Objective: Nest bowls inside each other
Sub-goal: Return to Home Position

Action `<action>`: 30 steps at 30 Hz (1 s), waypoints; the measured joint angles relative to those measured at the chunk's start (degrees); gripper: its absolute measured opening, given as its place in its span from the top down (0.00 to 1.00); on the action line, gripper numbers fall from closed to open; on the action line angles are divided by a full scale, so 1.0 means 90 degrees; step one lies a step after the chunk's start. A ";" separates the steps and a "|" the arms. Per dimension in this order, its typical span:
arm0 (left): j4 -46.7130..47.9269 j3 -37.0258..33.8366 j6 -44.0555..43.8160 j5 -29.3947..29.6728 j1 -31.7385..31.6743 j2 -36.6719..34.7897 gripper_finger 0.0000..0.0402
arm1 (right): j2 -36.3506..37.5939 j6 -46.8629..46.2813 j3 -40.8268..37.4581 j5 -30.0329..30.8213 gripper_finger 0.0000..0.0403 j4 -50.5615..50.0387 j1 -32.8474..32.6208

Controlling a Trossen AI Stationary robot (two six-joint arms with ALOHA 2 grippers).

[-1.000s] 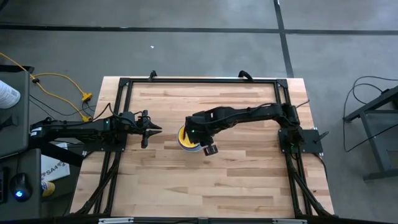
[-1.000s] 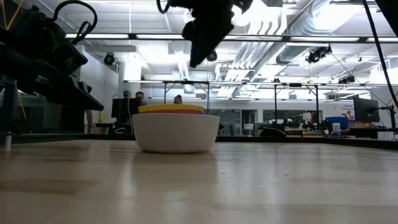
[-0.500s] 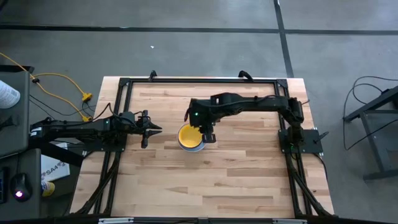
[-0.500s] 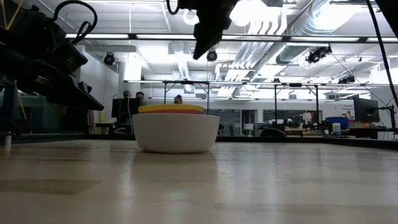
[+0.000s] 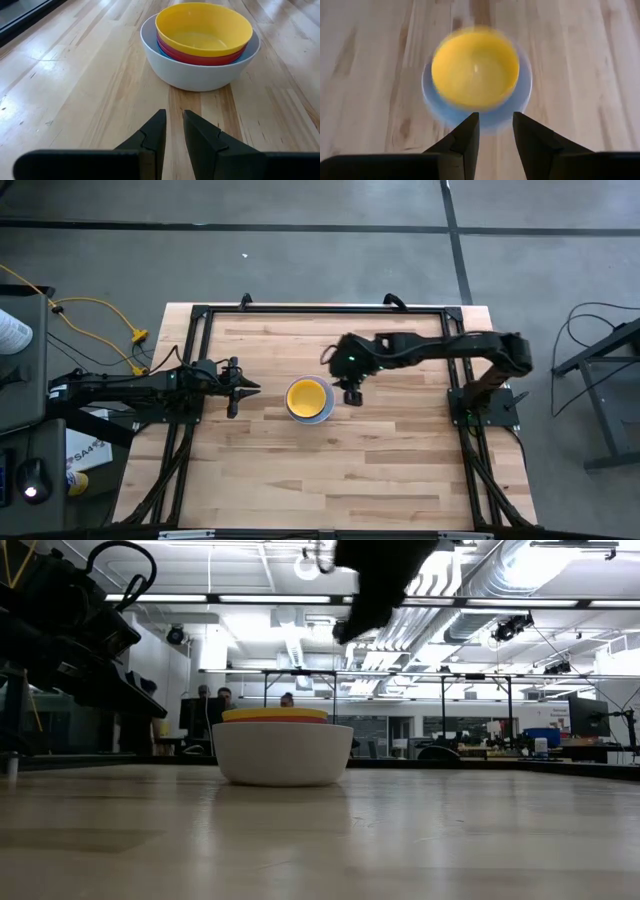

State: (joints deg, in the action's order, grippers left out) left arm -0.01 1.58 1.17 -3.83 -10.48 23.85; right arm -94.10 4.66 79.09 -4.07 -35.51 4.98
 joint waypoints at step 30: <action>0.0005 0.0001 0.0000 0.0007 0.0001 0.0003 0.83 | 0.3096 -0.0728 -0.4610 0.0009 0.72 0.3693 0.0210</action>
State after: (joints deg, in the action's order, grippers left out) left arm 0.03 1.59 1.17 -3.77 -10.47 23.88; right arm -66.23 -1.89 37.60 -3.99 -2.26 6.87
